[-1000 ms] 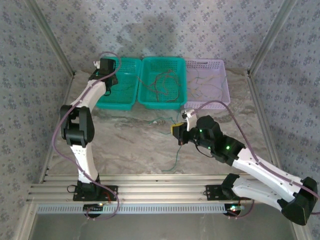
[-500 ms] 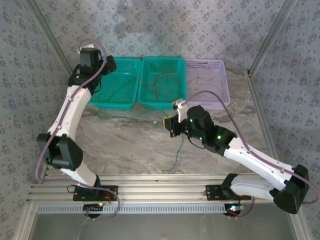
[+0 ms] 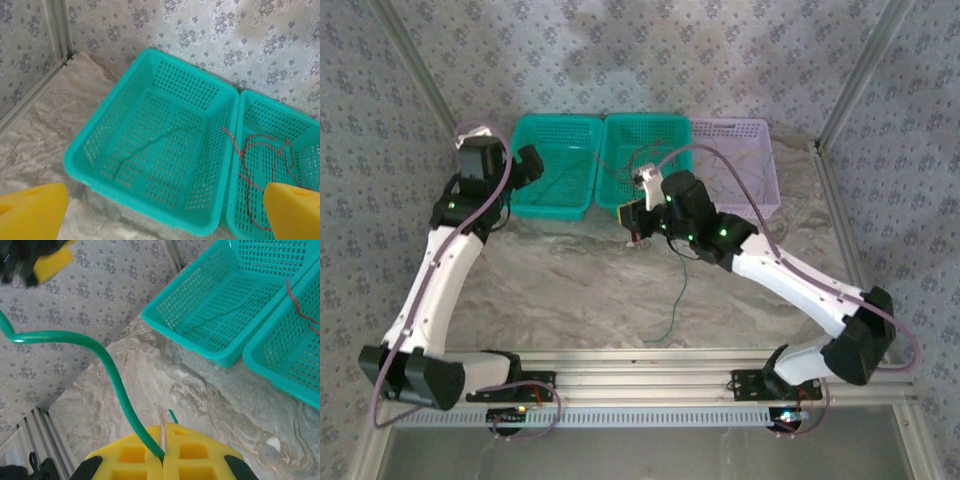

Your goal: Untangle the cables

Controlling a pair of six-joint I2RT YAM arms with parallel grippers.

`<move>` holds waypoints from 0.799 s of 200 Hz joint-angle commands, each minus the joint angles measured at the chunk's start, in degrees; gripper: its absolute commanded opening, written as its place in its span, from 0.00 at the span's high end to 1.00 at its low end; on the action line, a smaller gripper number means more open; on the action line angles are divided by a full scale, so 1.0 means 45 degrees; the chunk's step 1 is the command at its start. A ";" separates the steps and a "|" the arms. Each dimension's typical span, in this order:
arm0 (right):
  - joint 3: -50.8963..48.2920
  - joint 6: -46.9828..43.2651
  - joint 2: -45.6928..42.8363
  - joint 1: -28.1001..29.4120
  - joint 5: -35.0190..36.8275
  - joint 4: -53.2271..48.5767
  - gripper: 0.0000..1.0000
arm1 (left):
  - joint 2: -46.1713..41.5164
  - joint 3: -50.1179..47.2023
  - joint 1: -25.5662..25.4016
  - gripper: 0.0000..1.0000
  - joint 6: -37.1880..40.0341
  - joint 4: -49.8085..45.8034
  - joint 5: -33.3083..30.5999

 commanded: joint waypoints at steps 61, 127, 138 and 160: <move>0.7421 0.0363 0.6714 -0.0896 -0.2163 -0.1536 1.00 | -0.4068 -0.2875 -0.0173 0.00 0.0280 -0.1337 -0.0658; 1.7315 0.1044 1.4413 -0.1186 -0.2455 -0.4874 1.00 | -0.6071 -0.5369 -0.0192 0.00 0.0199 0.0170 -0.0701; 1.7421 0.1380 1.4913 -0.1318 -0.2386 -0.4356 1.00 | -0.6006 -0.5296 -0.0192 0.00 0.0228 0.0062 -0.0648; 1.7478 0.1728 1.5624 -0.1470 -0.2520 -0.3763 1.00 | -0.5988 -0.5304 -0.0192 0.00 0.0335 0.0027 -0.0943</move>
